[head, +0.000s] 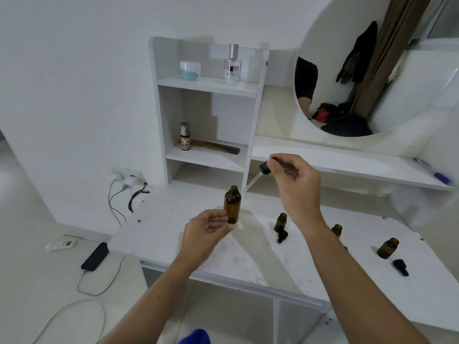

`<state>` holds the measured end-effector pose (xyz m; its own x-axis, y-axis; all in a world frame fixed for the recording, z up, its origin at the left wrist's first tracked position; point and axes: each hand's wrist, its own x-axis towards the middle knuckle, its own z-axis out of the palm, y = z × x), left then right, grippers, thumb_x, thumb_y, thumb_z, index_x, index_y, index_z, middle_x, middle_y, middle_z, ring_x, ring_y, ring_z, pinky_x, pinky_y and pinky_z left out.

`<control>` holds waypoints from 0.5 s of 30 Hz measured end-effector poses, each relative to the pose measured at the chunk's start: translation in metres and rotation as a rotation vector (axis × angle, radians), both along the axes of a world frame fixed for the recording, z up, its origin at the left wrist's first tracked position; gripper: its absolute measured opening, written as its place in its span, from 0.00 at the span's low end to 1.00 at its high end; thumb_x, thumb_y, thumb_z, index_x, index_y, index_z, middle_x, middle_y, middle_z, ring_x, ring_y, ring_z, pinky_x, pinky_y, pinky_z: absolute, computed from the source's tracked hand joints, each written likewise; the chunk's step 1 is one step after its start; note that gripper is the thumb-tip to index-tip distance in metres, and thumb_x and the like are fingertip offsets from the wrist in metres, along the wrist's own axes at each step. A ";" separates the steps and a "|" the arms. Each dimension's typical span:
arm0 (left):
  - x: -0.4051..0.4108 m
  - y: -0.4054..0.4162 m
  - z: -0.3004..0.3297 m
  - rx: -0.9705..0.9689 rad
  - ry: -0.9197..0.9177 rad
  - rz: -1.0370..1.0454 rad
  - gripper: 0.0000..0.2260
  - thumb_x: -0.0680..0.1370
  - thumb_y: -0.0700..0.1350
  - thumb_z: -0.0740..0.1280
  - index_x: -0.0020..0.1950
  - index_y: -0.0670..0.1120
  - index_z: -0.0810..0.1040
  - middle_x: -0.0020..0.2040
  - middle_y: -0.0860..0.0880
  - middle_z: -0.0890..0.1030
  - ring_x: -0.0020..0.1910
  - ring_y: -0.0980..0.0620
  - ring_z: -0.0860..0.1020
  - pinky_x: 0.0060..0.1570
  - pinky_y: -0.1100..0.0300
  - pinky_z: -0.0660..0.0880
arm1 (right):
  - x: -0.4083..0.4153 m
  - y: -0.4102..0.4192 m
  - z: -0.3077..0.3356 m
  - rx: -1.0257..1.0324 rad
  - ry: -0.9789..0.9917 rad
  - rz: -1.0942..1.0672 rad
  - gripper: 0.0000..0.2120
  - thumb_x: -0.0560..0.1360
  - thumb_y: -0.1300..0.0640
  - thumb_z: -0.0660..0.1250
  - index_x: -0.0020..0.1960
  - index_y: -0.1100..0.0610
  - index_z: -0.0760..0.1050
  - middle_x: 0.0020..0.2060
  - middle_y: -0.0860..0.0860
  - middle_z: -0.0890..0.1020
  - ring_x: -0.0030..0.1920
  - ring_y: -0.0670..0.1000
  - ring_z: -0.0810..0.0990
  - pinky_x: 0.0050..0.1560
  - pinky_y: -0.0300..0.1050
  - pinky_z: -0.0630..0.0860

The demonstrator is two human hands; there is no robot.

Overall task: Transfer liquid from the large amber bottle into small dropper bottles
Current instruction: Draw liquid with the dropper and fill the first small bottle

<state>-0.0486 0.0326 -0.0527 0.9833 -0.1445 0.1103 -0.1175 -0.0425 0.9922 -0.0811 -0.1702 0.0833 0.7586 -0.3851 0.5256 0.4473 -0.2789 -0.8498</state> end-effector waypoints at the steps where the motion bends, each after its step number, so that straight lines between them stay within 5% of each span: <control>1: 0.004 0.005 0.000 0.003 -0.001 0.016 0.21 0.70 0.43 0.82 0.61 0.46 0.83 0.51 0.50 0.88 0.51 0.52 0.87 0.59 0.49 0.83 | 0.003 0.003 0.000 0.003 -0.009 0.000 0.05 0.79 0.61 0.75 0.55 0.56 0.85 0.49 0.48 0.88 0.51 0.44 0.88 0.55 0.34 0.80; 9: 0.028 -0.001 0.002 0.060 -0.049 0.064 0.35 0.65 0.47 0.86 0.69 0.48 0.79 0.62 0.54 0.84 0.62 0.58 0.81 0.67 0.61 0.76 | 0.027 0.018 0.000 -0.093 -0.019 0.002 0.05 0.79 0.62 0.74 0.55 0.58 0.85 0.48 0.48 0.88 0.49 0.41 0.87 0.53 0.32 0.80; 15: 0.041 -0.014 0.005 0.161 -0.081 0.013 0.27 0.66 0.47 0.85 0.63 0.52 0.82 0.56 0.58 0.85 0.58 0.58 0.82 0.61 0.63 0.78 | 0.038 0.020 -0.010 -0.176 0.063 0.075 0.05 0.80 0.60 0.75 0.55 0.55 0.85 0.48 0.49 0.89 0.51 0.48 0.89 0.59 0.44 0.83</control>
